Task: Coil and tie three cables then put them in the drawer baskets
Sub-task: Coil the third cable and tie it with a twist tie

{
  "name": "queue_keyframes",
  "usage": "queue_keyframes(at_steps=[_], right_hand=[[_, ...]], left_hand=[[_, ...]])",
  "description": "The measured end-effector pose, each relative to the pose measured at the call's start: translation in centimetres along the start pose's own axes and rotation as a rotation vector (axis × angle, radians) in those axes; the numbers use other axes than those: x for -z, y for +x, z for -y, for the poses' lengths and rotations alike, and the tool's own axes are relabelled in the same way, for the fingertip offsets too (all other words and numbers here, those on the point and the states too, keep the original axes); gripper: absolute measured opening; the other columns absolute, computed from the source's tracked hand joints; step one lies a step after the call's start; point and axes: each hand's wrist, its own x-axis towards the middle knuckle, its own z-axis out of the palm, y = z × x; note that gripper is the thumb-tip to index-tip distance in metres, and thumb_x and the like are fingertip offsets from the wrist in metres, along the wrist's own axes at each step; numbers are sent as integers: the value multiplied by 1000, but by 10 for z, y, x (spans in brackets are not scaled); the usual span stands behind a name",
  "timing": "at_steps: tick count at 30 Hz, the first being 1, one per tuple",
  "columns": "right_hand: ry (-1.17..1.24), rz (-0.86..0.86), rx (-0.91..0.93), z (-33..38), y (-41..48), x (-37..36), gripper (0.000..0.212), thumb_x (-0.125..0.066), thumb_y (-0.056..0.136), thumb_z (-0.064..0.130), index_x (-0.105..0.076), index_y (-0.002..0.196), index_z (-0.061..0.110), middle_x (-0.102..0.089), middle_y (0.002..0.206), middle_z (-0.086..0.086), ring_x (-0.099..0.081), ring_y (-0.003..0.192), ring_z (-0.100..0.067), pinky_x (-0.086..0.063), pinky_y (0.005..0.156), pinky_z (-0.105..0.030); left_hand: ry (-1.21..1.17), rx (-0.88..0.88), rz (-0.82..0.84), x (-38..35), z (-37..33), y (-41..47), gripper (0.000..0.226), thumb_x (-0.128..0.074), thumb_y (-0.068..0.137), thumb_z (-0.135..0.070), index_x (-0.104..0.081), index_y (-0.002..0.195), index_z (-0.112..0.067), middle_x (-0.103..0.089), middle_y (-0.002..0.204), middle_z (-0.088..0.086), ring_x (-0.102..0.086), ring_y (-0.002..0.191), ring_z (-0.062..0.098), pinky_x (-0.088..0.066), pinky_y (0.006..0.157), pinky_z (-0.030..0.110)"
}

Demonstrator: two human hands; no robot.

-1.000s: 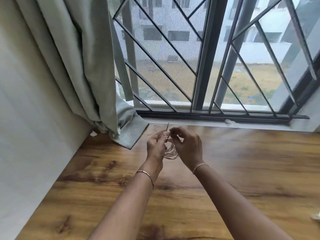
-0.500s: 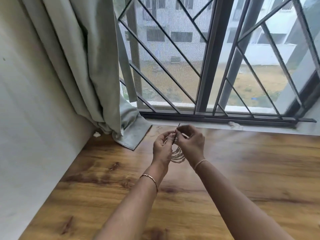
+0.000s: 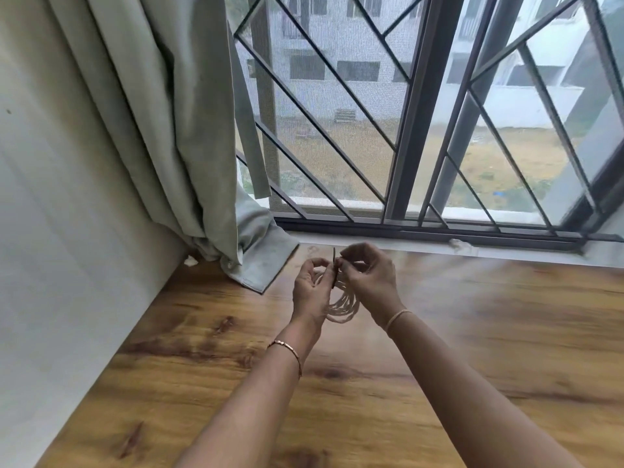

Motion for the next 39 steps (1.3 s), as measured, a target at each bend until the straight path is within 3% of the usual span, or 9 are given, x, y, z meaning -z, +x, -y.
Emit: queue_keyframes(at_steps=[4,8,13,19,23,29,34,37,39], right_hand=[[20,8,-14,-4,0,-1,20,-72,76,-4,-67,76,15,-71,75,-5,-67,70,-15,-59,72,-38],[62,0,-37,-2,-2,-6,13,-70,80,-3,-70,80,10,-72,77,-10,-68,70,-18,-60,72,-43],[71,-63,-11,1,-2,-9,9,-71,81,2,-72,82,11,-73,78,-5,-71,71,-19,-60,66,-39],[8,-84,58,3,-1,-12,6,-75,80,10,-73,83,14,-73,77,1,-70,70,-13,-60,65,-38],[-54,-51,89,7,0,-14,10,-74,80,7,-74,83,17,-73,76,5,-70,69,-8,-60,67,-38],[-162,-17,172,12,-1,-15,11,-73,80,7,-75,84,16,-72,75,8,-67,68,-1,-57,70,-26],[-185,20,224,16,-3,-16,11,-71,79,3,-74,83,12,-72,74,7,-67,68,-1,-54,67,-16],[-204,-6,246,16,-4,-15,15,-71,78,1,-74,81,15,-70,73,11,-66,70,2,-50,67,-9],[-222,-14,250,15,-4,-14,15,-71,78,2,-74,82,17,-71,74,9,-67,70,0,-51,68,-11]], left_hand=[[53,6,-7,2,2,0,6,-62,91,-23,-57,88,-23,-60,81,2,-52,53,-2,-39,53,16],[82,-17,-43,0,3,-1,8,-62,91,-27,-57,84,-27,-62,78,-1,-50,52,1,-38,55,23],[32,-62,-110,-5,-2,0,16,-63,90,-13,-62,88,-28,-67,84,4,-62,62,3,-48,61,18],[-63,-23,-239,-1,-2,5,15,-64,89,-8,-66,86,-23,-63,81,4,-47,55,10,-40,52,20],[-55,-5,-219,2,-5,7,10,-65,89,-9,-68,89,-19,-61,79,3,-45,53,9,-36,43,18],[15,-1,-264,4,-2,10,27,-62,87,-6,-68,71,-27,-61,68,-4,-46,53,14,-38,53,28],[28,-26,-303,5,-4,9,28,-62,87,-6,-69,72,-28,-64,72,-4,-51,63,18,-43,61,31],[44,-40,-323,6,-3,9,28,-63,86,-8,-71,73,-31,-67,77,0,-53,67,36,-46,63,38],[51,-44,-338,6,-4,9,28,-63,86,-7,-71,72,-31,-71,85,9,-58,82,49,-52,73,49]])
